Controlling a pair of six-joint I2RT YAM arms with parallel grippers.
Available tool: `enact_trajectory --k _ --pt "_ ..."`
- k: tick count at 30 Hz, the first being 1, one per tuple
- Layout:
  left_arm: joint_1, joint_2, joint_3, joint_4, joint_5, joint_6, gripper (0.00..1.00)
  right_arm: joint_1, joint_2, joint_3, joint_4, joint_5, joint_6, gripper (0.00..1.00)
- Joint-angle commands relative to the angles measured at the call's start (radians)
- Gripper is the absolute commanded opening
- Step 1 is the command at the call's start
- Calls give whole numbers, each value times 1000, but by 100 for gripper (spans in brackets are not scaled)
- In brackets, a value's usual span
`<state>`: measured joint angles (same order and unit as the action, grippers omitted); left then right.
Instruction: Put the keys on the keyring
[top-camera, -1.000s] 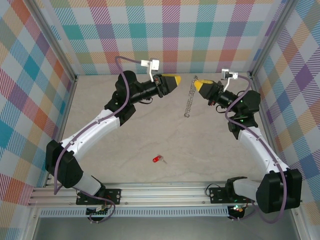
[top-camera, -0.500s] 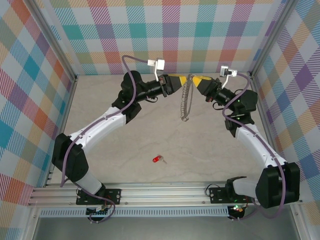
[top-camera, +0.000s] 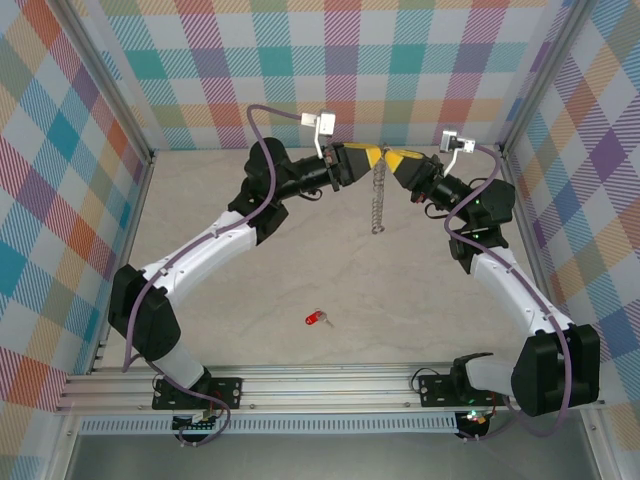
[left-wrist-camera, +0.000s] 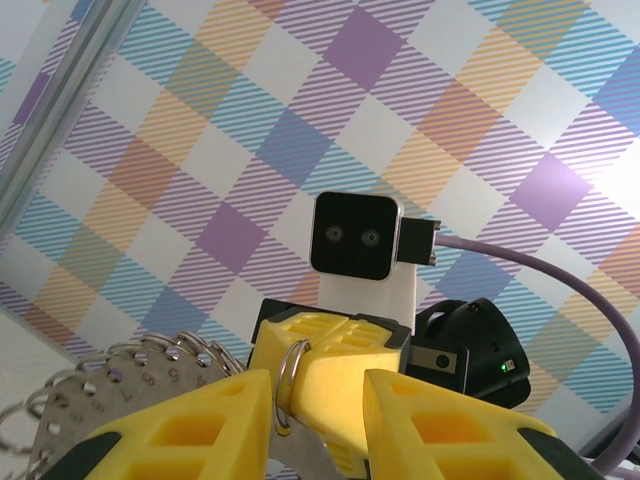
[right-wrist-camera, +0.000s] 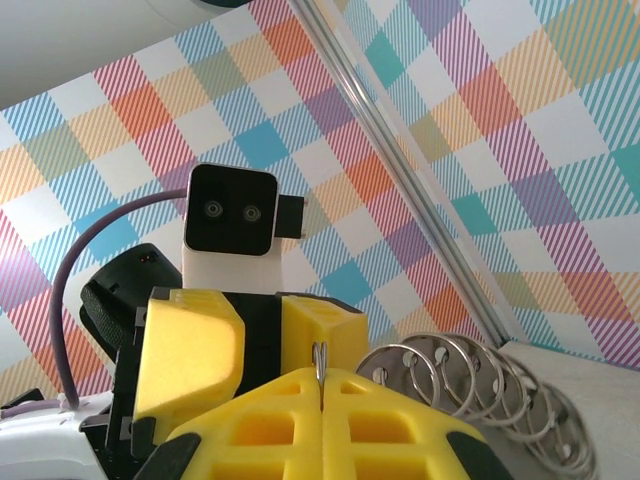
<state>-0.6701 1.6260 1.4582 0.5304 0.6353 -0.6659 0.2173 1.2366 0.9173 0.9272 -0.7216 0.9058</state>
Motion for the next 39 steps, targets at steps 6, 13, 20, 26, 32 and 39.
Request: enact_trajectory --k 6,13,20,26,32,39 --pt "-20 26 46 25 1 7 30 7 -2 31 71 3 18 0" --pt "-28 37 61 25 0 9 28 8 -5 29 67 1 19 0" --pt "-33 41 71 23 7 14 11 10 -2 28 64 2 19 0" --pt "-34 34 68 3 9 28 0 10 1 34 41 4 14 0" --pt "-34 9 69 -95 -5 120 0 -6 -31 63 -132 11 -38 36" --pt "-26 -34 104 -282 1 304 0 -80 -144 74 -363 -8 -106 44"
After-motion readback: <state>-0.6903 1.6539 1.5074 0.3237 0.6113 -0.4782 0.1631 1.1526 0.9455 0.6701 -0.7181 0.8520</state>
